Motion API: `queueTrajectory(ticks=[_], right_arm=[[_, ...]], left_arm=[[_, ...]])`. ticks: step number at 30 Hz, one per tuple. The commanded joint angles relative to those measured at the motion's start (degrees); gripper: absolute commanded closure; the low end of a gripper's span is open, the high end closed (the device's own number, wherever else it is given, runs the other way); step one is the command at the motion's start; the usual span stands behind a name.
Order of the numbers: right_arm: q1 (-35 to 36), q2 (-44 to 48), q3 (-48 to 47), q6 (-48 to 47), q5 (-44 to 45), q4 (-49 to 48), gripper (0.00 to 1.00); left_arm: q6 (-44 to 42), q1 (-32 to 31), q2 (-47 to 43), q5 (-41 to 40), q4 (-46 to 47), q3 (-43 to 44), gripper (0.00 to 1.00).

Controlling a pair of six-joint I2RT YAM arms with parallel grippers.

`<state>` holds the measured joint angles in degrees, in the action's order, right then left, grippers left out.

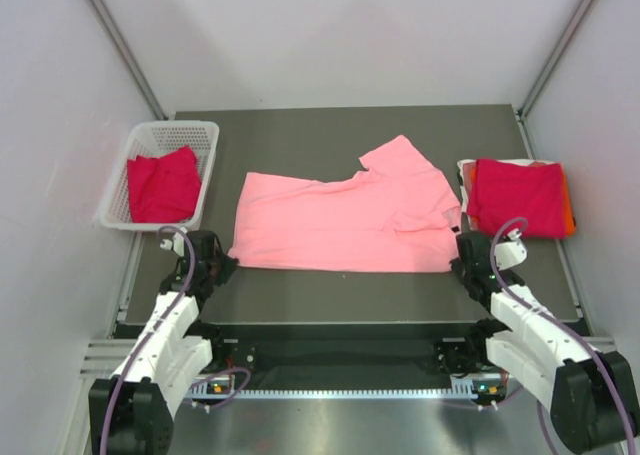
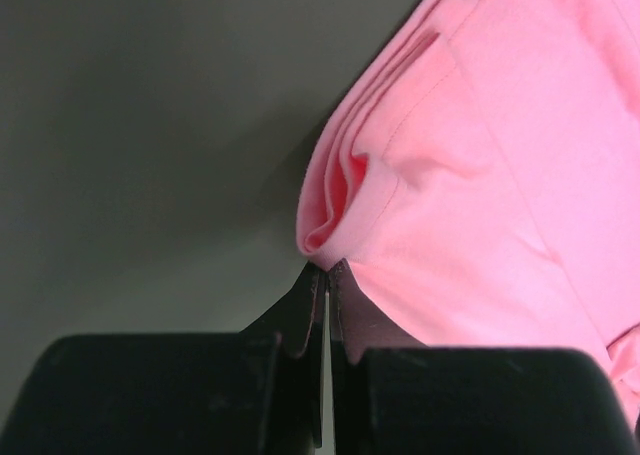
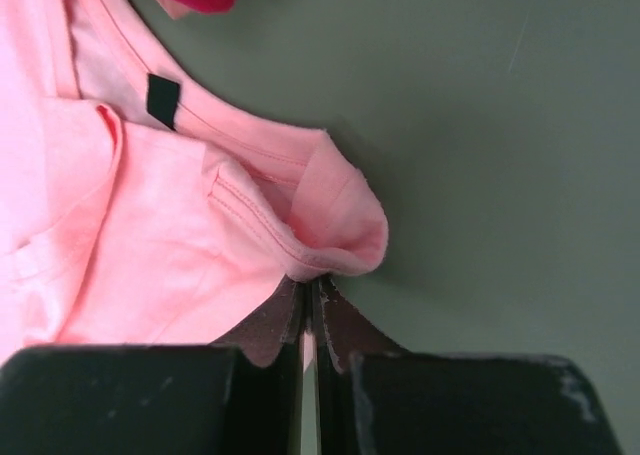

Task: Fold and stack the t-shirts
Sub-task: Fold the tshirt

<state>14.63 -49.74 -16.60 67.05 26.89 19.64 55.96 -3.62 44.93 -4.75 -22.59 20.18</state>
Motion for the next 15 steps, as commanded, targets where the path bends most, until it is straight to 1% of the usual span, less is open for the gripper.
queueTrajectory(ticks=[1,3,5,7,8,9,10,11,12,13,15], right_arm=[[0.7,3.2,-2.7,-1.7,4.9,2.7,1.0],[0.7,3.1,-6.1,-2.5,5.8,3.2,1.0],[0.7,1.8,-9.1,-3.2,6.4,3.5,1.0],[0.7,-1.1,-15.4,-5.3,6.7,2.9,1.0],[0.7,-2.4,-17.9,-6.7,6.5,2.5,1.0],[0.7,-5.0,-24.3,-8.8,6.4,4.3,1.0],[0.7,-6.2,-27.8,-9.8,6.6,5.3,1.0],[0.7,-7.2,-31.4,-11.0,6.6,6.5,1.0],[0.7,-8.8,-38.0,-13.2,6.8,7.7,1.0],[0.7,-9.1,-40.6,-14.0,7.0,10.1,1.0],[0.7,-8.8,-43.1,-15.9,8.3,12.0,1.0]], left_arm=[[-0.9,0.4,1.5,-0.4,3.3,0.3,1.0],[-0.7,0.4,3.2,-0.9,4.7,0.9,1.0],[-0.6,0.4,4.6,-1.2,5.4,3.4,1.0],[-0.9,0.4,7.4,-1.7,4.6,6.9,1.0],[-1.2,0.5,8.5,-2.7,2.4,11.7,1.0],[-2.0,0.5,10.3,-3.3,0.9,14.6,1.0],[-2.5,0.6,11.2,-4.0,-0.7,17.8,1.0],[-3.0,0.7,12.1,-5.3,-2.4,23.7,1.0],[-4.1,0.9,13.5,-5.5,-4.7,26.4,1.0],[-4.5,1.1,14.1,-6.0,-6.0,30.6,1.0],[-5.2,1.2,15.0,-6.5,-8.2,32.5,1.0]])
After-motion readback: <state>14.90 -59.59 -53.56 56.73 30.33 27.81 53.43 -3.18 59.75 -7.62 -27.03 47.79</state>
